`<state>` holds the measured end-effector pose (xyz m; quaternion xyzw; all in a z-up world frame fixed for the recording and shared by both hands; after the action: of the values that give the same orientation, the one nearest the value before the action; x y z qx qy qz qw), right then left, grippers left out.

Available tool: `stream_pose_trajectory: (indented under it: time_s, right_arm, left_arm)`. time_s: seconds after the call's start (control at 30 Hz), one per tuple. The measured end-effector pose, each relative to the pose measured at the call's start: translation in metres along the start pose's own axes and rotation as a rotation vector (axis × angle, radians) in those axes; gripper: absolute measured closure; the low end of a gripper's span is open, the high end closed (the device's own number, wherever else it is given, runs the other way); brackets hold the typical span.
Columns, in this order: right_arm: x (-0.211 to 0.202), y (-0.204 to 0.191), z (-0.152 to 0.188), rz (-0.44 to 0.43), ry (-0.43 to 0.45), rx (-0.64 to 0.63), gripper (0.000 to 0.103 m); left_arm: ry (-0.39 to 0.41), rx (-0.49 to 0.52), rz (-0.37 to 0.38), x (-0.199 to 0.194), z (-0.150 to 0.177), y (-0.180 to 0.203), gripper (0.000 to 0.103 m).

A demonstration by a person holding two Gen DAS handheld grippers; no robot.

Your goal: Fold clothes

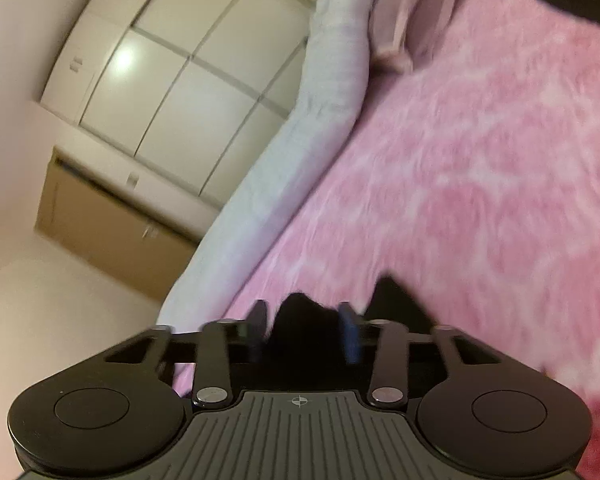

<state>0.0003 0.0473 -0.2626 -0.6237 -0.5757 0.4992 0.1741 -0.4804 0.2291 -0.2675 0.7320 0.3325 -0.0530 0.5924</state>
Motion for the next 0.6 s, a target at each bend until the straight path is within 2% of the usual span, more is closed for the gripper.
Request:
stream_pose_trajectory:
  time_s: [0.03,0.1,0.2,0.37,0.47,0.6]
  right_arm:
    - [0.002,0.000,0.000,0.010,0.013,-0.038,0.053]
    - [0.006,0.001,0.005,0.031,0.014,-0.117,0.052]
    - [0.016,0.017,0.014,0.101,-0.029,-0.175,0.051]
    - [0.036,0.056,0.020,0.213,-0.097,-0.176,0.051]
    - [0.047,0.068,0.018,0.251,-0.144,-0.193,0.051]
    - [0.069,0.071,0.010,0.283,-0.199,-0.269,0.051]
  left_arm:
    - [0.018,0.042,-0.012,0.000,-0.004,0.001,0.045]
    - [0.053,0.121,-0.034,-0.002,-0.011,0.002,0.036]
    - [0.073,0.145,-0.071,-0.001,-0.007,-0.014,0.036]
    - [-0.004,0.130,-0.171,0.015,0.009,-0.056,0.037]
    - [-0.009,0.130,-0.207,0.027,0.004,-0.069,0.037]
    - [-0.032,0.186,-0.229,0.055,-0.010,-0.066,0.037]
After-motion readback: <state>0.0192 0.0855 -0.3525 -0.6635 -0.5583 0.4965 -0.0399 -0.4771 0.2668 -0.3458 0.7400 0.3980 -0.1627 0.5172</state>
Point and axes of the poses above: each gripper's, at about its wrist camera, not at the fingertips, and x roughly the way its jaws point, y to its right, z to its underside, the point moved 5 cm from there along x, roughly the way its jaws point, and after that the axes turned 11 degrees about -y, right-handed, at the moved point
